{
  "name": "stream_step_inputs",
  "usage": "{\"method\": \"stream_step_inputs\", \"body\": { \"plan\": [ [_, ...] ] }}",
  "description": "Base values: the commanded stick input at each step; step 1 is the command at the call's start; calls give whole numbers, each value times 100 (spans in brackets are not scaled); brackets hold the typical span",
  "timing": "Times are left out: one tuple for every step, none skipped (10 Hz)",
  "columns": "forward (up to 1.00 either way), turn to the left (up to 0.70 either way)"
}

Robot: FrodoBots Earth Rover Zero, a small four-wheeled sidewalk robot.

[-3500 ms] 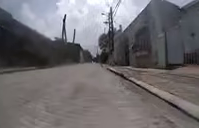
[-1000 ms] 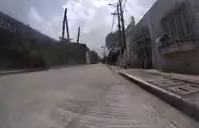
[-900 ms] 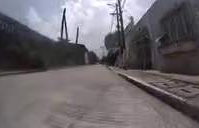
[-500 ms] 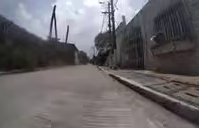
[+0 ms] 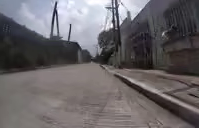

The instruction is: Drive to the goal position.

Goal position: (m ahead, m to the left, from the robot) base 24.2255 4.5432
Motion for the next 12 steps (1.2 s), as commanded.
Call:
{"method": "stream_step_inputs", "body": {
  "plan": [
    [100, 0],
    [100, 0],
    [100, 0],
    [100, 0],
    [100, 0],
    [100, 0],
    [100, 0],
    [100, 0],
    [100, 0],
    [100, 0],
    [100, -2],
    [100, -17]
  ]
}}
